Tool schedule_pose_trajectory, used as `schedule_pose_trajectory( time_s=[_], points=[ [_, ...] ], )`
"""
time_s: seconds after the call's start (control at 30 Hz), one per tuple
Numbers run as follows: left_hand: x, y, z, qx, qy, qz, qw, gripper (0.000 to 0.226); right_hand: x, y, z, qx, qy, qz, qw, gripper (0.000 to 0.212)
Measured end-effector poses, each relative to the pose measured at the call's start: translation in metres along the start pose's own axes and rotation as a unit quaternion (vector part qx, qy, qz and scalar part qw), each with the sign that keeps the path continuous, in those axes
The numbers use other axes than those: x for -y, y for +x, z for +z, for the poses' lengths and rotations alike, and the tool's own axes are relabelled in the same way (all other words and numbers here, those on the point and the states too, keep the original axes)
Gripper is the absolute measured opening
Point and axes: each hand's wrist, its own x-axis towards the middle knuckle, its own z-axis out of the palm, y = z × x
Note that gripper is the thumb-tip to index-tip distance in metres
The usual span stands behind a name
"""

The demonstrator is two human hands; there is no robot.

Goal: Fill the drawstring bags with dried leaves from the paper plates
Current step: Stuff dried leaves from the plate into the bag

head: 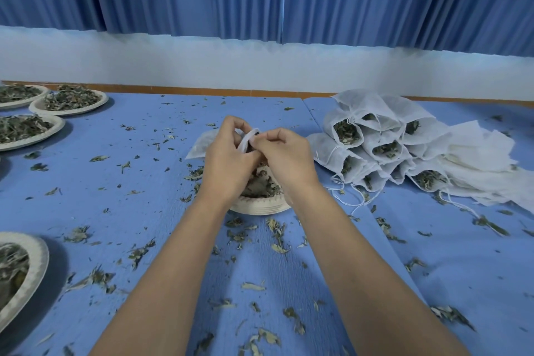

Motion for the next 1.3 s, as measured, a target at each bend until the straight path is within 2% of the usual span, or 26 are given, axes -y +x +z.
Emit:
schedule_pose_trajectory(
  time_s=[0.07, 0.2, 0.33, 0.43, 0.5, 0.6, 0.73, 0.9, 1.13, 1.3],
  points=[
    [0.001, 0.001, -0.003, -0.018, -0.019, -0.009, 1.000, 0.025, 0.005, -0.002, 0.000, 0.022, 0.007, 0.012, 1.000, 0.015],
    [-0.001, 0.003, -0.005, -0.016, -0.039, -0.014, 0.999, 0.027, 0.010, 0.000, -0.004, 0.006, 0.042, 0.022, 0.999, 0.037],
    [0.001, 0.005, -0.008, -0.027, -0.025, -0.027, 0.999, 0.025, 0.009, 0.004, -0.008, -0.034, 0.099, 0.009, 0.994, 0.017],
    [0.000, 0.005, -0.011, -0.035, -0.021, -0.036, 0.999, 0.025, 0.009, 0.006, -0.013, -0.017, 0.106, 0.009, 0.994, 0.017],
    [-0.003, 0.005, -0.012, -0.042, -0.016, -0.040, 0.998, 0.027, 0.007, 0.007, -0.015, -0.018, 0.075, 0.010, 0.997, 0.016],
    [-0.003, 0.006, -0.012, -0.057, -0.021, -0.044, 0.997, 0.029, 0.001, 0.010, -0.018, -0.020, -0.034, -0.021, 0.999, 0.010],
    [-0.005, 0.006, -0.010, -0.038, -0.033, -0.040, 0.998, 0.030, -0.001, 0.008, -0.017, -0.008, -0.103, -0.066, 0.992, 0.004],
    [-0.002, 0.010, -0.007, -0.055, 0.003, -0.036, 0.998, 0.029, 0.001, 0.006, -0.017, -0.045, -0.171, -0.131, 0.975, 0.009],
    [-0.008, 0.026, -0.007, -0.135, 0.114, -0.041, 0.983, 0.039, 0.005, 0.001, -0.014, -0.005, -0.147, -0.144, 0.979, 0.014],
    [-0.006, 0.030, -0.006, -0.182, 0.162, -0.032, 0.969, 0.026, 0.006, -0.001, -0.014, 0.008, -0.109, -0.139, 0.984, 0.019]
  ],
)
